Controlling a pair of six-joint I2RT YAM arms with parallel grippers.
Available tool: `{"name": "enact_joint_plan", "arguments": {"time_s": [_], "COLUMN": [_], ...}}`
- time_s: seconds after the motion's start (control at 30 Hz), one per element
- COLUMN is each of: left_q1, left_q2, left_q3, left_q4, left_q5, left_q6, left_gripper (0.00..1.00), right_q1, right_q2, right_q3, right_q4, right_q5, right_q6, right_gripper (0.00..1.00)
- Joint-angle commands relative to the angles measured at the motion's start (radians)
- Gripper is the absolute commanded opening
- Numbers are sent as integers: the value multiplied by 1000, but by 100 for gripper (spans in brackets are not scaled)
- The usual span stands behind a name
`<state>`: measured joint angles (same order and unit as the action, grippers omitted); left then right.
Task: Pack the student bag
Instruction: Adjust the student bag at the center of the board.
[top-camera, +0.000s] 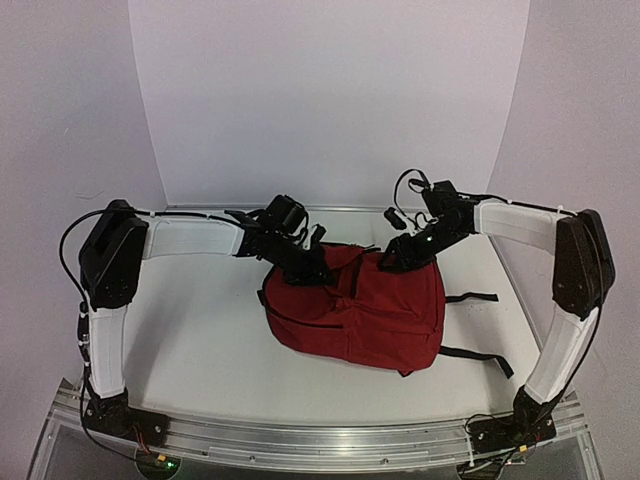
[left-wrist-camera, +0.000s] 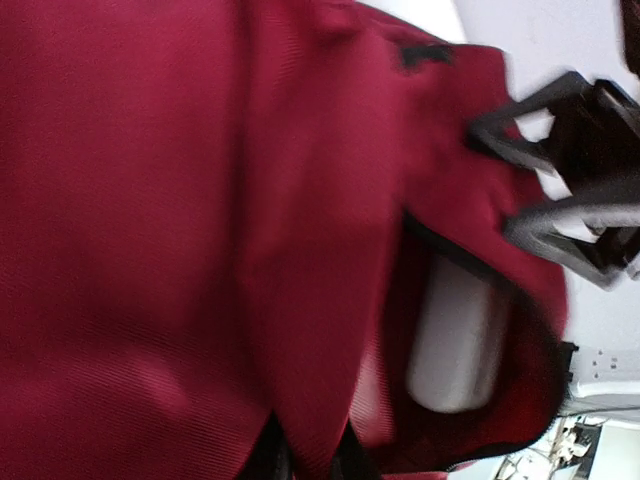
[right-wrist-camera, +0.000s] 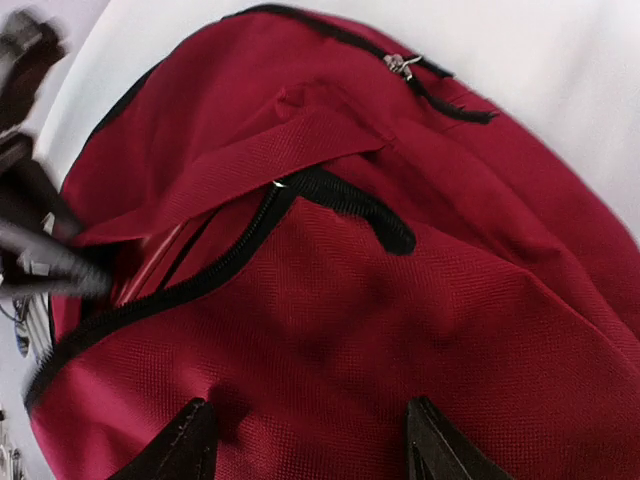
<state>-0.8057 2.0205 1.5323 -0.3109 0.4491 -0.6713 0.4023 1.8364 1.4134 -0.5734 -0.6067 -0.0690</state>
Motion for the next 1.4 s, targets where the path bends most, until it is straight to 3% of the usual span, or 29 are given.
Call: {"name": "enact_joint_plan", "arguments": {"time_s": [0.0, 0.27, 0.4, 0.5, 0.7, 0.87, 1.0, 1.2, 1.37], "left_q1": [92, 146, 149, 152, 180, 161, 106, -16, -70], "left_q2": [90, 320, 366, 321, 52, -103, -138, -42, 67], "left_q3": [120, 571, 711, 679, 404, 325, 322, 410, 505], "left_q4": [-43, -233, -294, -300, -212, -227, -265, -339, -357], "left_q5": [-35, -24, 7, -3, -181, -227, -201, -181, -110], "left_q6": [35, 186, 255, 288, 286, 330, 380, 485, 446], "left_gripper": [3, 0, 0, 8, 47, 50, 49, 46, 43], "right_q1": [8, 155, 256, 270, 160, -7, -56, -92, -93], "right_q2": [-50, -52, -48, -74, -179, -180, -149, -57, -37], "right_q3": [-88, -149, -118, -88, -79, -91, -89, -66, -105], "right_q4": [-23, 56, 109, 118, 116, 116, 118, 120, 158], "right_q5": [-197, -274, -319, -348, -296, -278, -205, -228, -259], "right_q6": [-1, 86, 154, 174, 168, 178, 173, 202, 230], "right_gripper": [61, 60, 60, 60, 60, 55, 51, 48, 47]}}
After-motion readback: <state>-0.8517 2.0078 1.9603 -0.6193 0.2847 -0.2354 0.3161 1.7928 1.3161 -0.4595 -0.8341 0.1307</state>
